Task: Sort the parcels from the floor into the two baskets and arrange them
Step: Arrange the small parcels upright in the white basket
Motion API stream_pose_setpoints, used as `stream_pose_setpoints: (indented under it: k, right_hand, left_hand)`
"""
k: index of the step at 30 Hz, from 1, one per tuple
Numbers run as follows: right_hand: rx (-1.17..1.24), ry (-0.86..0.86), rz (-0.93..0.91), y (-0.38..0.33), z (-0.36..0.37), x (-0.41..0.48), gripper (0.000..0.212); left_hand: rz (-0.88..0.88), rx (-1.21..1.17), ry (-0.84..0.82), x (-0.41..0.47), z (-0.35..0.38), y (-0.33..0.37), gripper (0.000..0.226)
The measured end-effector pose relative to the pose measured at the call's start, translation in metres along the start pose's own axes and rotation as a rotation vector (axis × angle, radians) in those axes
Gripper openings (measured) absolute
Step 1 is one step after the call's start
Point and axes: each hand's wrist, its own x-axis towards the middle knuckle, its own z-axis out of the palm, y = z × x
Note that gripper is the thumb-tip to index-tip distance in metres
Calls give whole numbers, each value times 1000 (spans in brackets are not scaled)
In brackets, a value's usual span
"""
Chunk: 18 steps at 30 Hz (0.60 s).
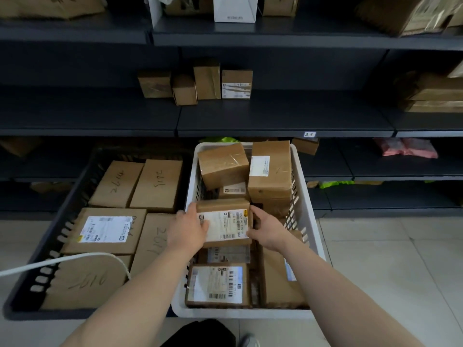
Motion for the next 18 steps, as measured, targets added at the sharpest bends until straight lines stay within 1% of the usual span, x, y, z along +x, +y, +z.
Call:
stream_pose_setpoints:
  k: [1, 3, 5, 7, 9, 10, 15, 18]
  right_hand:
    - [58, -3, -2, -4, 3, 3, 58]
    - [98, 42, -3, -10, 5, 6, 43]
    - [135, 118, 18, -15, 3, 6, 38]
    - [107, 195, 55, -16, -3, 3, 33]
    - [67, 222, 103, -15, -6, -3, 20]
    - [45, 216, 137, -15, -6, -5, 17]
    - [-125, 218, 207, -5, 13, -1, 20]
    - [-179, 228, 241, -2, 19, 6, 26]
  left_hand:
    - [17, -62, -38, 5, -2, -1, 46]
    - [48, -150, -38, 12, -9, 0, 44]
    - [47, -201, -5, 18, -21, 3, 45]
    - [44, -230, 0, 22, -27, 1, 41]
    - [31, -257, -39, 23, -29, -1, 34]
    - [25, -263, -71, 23, -26, -1, 32]
    - [53, -191, -239, 12, -3, -2, 19]
    - [63, -162, -278, 13, 0, -2, 20]
